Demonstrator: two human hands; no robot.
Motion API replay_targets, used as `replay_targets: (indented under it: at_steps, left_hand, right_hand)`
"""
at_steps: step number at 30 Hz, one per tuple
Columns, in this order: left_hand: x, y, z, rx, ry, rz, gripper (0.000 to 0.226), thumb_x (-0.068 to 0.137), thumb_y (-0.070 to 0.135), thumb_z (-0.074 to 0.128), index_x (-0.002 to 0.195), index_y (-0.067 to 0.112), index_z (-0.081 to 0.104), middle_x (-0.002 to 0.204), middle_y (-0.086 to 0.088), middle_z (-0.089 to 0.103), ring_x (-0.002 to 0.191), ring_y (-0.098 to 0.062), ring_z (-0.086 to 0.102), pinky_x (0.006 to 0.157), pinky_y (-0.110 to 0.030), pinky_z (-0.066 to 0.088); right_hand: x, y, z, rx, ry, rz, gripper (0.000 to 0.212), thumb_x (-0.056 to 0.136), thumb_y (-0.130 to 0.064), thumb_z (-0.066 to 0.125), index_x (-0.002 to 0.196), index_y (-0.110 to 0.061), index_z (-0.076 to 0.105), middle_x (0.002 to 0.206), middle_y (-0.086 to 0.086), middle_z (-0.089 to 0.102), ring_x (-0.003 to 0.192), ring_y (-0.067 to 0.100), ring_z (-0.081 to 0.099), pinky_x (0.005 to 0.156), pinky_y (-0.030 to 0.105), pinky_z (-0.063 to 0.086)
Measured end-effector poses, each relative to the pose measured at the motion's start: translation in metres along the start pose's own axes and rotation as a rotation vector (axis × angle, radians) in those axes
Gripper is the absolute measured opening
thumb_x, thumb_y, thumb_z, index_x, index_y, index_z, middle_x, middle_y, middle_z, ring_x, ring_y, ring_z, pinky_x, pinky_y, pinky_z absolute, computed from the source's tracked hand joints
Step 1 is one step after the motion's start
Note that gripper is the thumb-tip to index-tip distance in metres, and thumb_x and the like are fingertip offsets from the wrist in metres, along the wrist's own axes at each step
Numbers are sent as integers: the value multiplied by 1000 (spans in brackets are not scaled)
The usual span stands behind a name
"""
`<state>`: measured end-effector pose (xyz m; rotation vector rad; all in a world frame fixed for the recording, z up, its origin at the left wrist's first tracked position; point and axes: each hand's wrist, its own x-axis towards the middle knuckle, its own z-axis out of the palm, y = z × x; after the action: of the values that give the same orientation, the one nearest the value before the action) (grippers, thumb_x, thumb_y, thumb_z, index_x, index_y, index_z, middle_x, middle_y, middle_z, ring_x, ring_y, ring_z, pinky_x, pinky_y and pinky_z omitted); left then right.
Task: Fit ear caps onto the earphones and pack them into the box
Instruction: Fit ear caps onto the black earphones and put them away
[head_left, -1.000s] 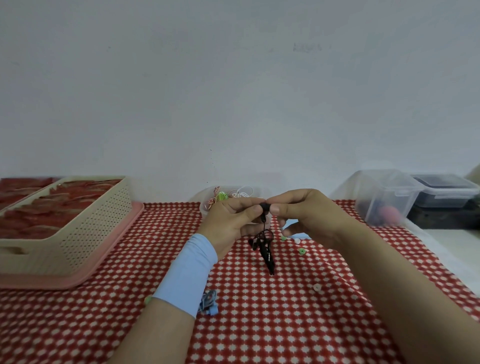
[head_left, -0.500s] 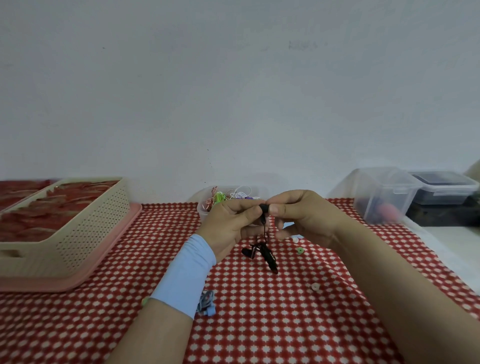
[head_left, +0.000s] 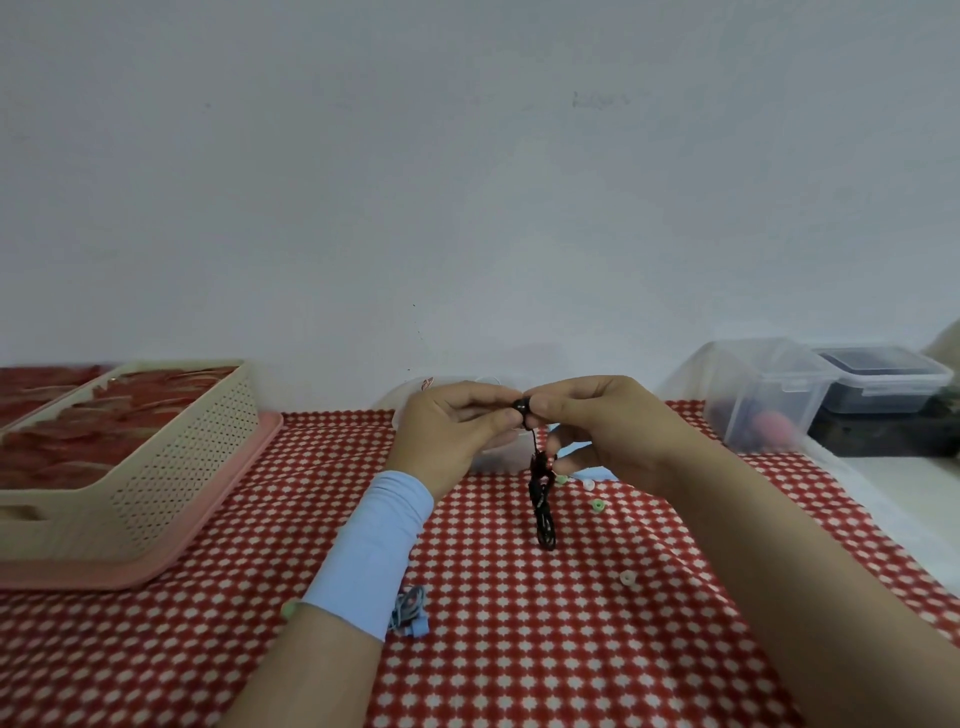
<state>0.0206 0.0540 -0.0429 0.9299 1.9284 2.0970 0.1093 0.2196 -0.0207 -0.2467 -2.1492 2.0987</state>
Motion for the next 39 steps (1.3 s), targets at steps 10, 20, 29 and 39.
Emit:
replay_targets:
  at_steps: [10,20,29,39]
  left_hand:
    - [0,-2,-2,93,-16,-33,20,81,-1,74,96,11,77,90,0,77,88,-14,74,77,-31,61]
    - [-1,-2,-2,125,-17,-17,16,84,2,73,95,12,77,91,0,77,88,-14,73,80,-28,58]
    - [-4,2,-1,-54,-84,-177,12,90,2,65,96,6,74,79,-13,74,72,-20,72,66,-32,61]
    - [-4,1,-7,-184,-168,-278,17,93,4,60,102,8,73,89,-10,75,69,-13,70,59,-22,57]
  right_hand:
    - [-2,-3,3,-189,33,-109,13,92,-7,72,102,-9,80,94,14,77,67,19,66,62,35,62]
    - [-1,-3,1,-118,40,-106,13,88,-7,76,100,-6,80,97,13,78,70,27,67,62,34,62]
    - [-2,-4,-2,-261,31,-150,11,88,-10,76,96,-11,83,90,12,78,69,26,67,71,44,64]
    - [-4,-3,-5,-244,-34,-143,16,95,-20,69,101,-14,82,100,8,77,71,26,63,78,53,60]
